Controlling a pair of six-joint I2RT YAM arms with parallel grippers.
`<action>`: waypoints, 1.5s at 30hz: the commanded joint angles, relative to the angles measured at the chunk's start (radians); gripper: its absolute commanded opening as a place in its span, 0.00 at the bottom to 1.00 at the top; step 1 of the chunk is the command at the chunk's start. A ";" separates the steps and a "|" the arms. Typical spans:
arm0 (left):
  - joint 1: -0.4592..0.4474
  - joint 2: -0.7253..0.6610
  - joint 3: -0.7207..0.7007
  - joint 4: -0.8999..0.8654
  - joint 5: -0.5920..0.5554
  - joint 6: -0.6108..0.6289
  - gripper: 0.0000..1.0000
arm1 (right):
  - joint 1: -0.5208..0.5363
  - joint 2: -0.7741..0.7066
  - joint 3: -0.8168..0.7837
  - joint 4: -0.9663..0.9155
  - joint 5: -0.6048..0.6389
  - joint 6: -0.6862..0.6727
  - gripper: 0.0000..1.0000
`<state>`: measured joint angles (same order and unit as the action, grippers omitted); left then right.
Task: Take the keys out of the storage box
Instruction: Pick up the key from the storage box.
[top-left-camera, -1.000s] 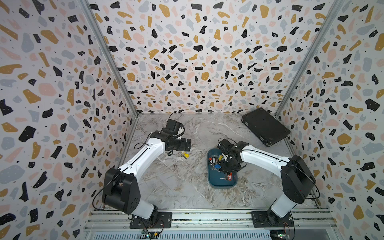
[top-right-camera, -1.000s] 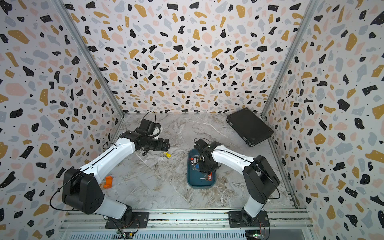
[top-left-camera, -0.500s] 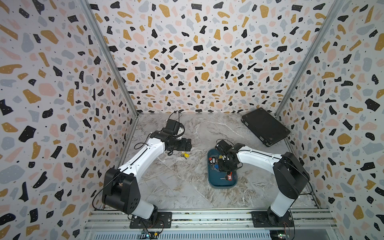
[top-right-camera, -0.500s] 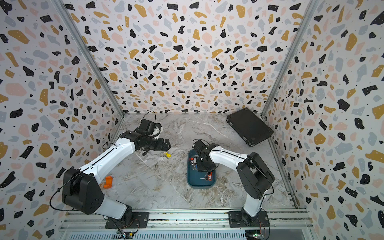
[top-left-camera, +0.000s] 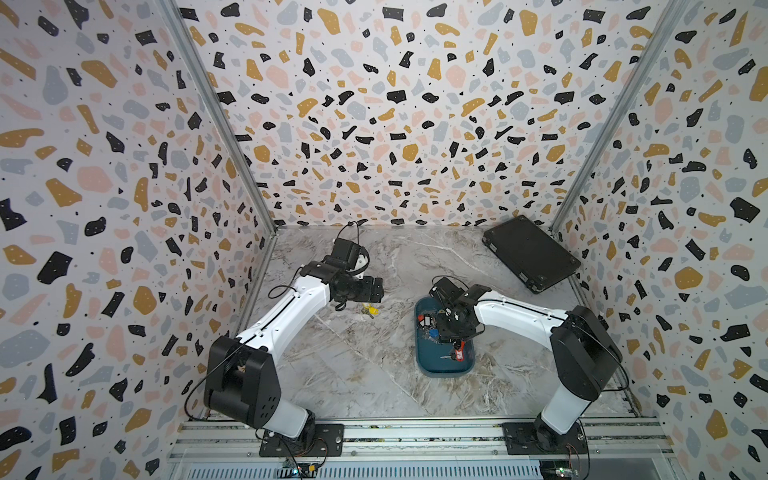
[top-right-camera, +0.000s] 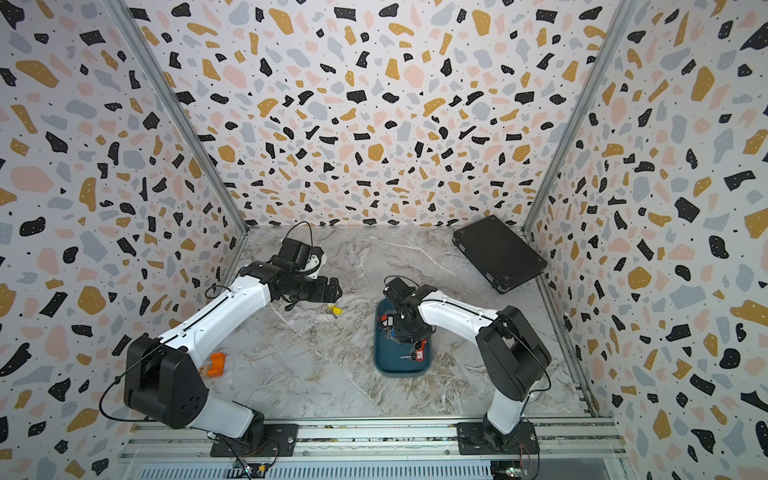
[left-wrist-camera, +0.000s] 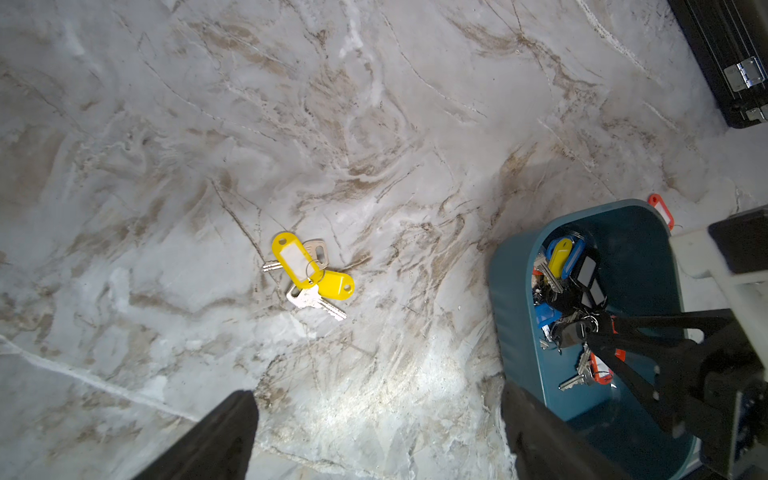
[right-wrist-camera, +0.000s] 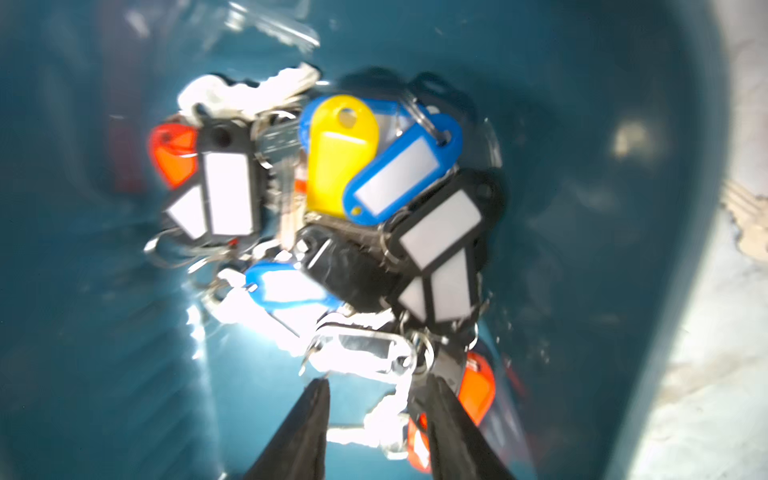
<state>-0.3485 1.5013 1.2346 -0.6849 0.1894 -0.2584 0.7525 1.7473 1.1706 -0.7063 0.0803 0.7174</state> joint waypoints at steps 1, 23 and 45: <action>-0.001 -0.016 -0.008 0.022 0.013 -0.004 0.95 | 0.004 0.029 0.035 -0.044 0.047 -0.046 0.41; -0.003 -0.009 -0.006 0.022 0.027 -0.001 0.94 | 0.004 -0.045 0.017 -0.066 0.066 -0.058 0.00; -0.001 -0.004 -0.004 0.019 0.041 0.001 0.93 | -0.001 -0.154 0.056 -0.061 -0.096 -0.061 0.00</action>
<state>-0.3485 1.5013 1.2346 -0.6788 0.2176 -0.2584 0.7521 1.6039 1.1873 -0.7536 0.0074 0.6502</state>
